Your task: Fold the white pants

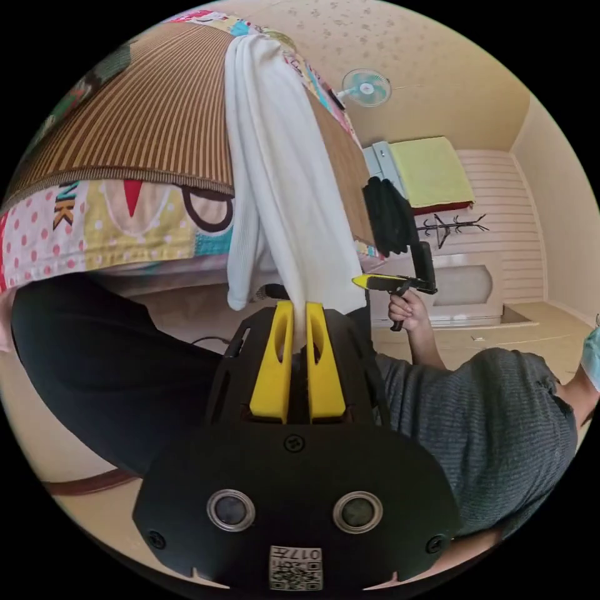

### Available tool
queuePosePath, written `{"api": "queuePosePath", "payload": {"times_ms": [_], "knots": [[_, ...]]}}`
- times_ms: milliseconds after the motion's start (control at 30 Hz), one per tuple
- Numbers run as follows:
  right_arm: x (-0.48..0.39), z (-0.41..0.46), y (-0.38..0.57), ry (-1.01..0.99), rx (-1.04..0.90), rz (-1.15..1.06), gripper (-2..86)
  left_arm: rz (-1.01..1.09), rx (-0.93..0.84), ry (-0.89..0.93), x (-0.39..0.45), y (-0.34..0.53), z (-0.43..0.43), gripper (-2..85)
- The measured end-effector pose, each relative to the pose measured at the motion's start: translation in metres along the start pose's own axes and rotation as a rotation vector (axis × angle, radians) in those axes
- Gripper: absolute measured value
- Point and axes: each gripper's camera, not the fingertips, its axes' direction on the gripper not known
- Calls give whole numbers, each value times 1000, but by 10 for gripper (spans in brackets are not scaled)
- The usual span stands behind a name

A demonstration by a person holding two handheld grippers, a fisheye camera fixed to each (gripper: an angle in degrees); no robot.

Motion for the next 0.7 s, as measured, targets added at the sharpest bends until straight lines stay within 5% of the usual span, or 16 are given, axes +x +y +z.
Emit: {"api": "queuePosePath", "payload": {"times_ms": [100, 267, 567, 700], "knots": [[-9, -4, -6, 5, 0, -15, 22, -44, -16, -52, 3, 1, 16, 39], [-46, -23, 0, 129, 24, -254, 20, 202, 55, 26, 35, 7, -3, 40], [-34, 19, -15, 240, -112, -129, 17, 153, -176, -316, 44, -2, 59, 46], [-37, 3, -23, 418, -87, -66, 11, 70, -124, -196, 31, -2, 50, 57]]}}
